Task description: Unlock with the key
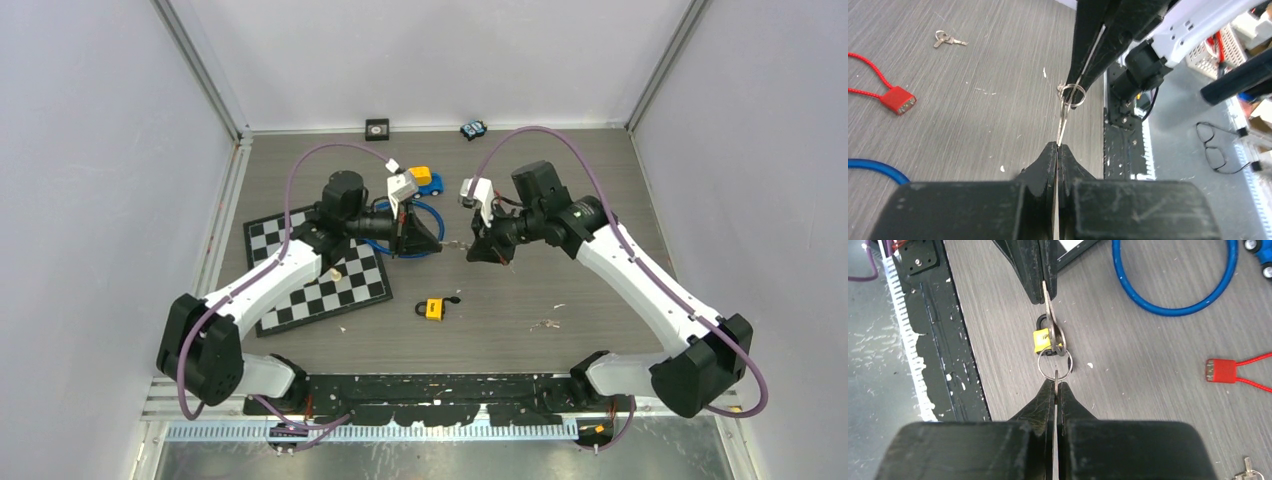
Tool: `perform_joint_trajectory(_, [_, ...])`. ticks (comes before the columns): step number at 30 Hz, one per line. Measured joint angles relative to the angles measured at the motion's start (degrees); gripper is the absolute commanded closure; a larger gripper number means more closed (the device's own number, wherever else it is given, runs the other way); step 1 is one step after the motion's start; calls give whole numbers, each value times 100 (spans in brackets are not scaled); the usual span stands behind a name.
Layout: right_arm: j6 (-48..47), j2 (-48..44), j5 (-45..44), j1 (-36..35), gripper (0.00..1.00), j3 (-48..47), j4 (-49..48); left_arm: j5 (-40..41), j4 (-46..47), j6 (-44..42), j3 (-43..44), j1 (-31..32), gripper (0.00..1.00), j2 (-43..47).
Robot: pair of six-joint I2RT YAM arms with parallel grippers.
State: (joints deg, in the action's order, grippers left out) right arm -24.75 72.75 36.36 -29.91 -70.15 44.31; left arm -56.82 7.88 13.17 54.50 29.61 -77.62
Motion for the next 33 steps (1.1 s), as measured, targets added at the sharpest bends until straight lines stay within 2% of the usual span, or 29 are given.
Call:
perform_joint_trajectory(4, [-85,155,9,-94,99,-98,297,9,-769,-1209,2,133,62,70])
perform_joint_trajectory(8, [-87,254,-9,-205,99,-101,492,70,-1220,-1958,2,229,32,74])
perform_joint_trajectory(9, [-81,267,-7,-227,99,-101,498,72,-1250,-2057,4,234,25,74])
perform_joint_trajectory(11, [-61,289,0,-240,99,-101,501,70,-1237,-2168,4,238,21,72])
perform_joint_trajectory(16, [31,306,140,-256,99,-101,474,20,-647,-1985,-7,262,22,37])
perform_joint_trajectory(20, [133,361,323,-256,99,-101,389,-20,308,-1423,-149,306,36,-55])
perform_joint_trajectory(26, [249,426,490,-256,99,-101,315,-111,1425,-525,-227,387,52,-496])
perform_joint_trajectory(33, [267,428,455,-223,99,-101,337,-369,1978,103,-243,426,69,-717])
